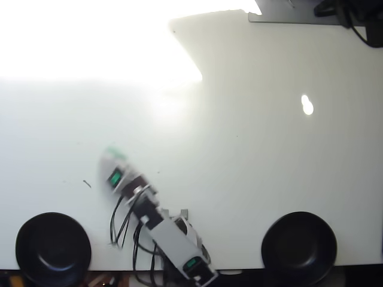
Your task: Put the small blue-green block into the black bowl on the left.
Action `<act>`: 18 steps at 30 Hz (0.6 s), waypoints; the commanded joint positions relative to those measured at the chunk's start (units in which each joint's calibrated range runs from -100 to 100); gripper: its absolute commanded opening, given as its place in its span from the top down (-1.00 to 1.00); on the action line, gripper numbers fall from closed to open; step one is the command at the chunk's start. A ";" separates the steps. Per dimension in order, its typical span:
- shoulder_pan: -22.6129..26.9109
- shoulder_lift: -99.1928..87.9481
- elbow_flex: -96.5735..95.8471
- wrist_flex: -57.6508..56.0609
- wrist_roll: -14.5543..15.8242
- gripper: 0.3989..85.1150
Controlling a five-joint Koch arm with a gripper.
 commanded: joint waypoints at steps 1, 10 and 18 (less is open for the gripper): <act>5.71 -2.42 3.11 2.23 0.05 0.93; 16.41 -2.74 3.94 2.55 -6.15 0.92; 23.44 0.90 3.76 6.68 -15.68 0.92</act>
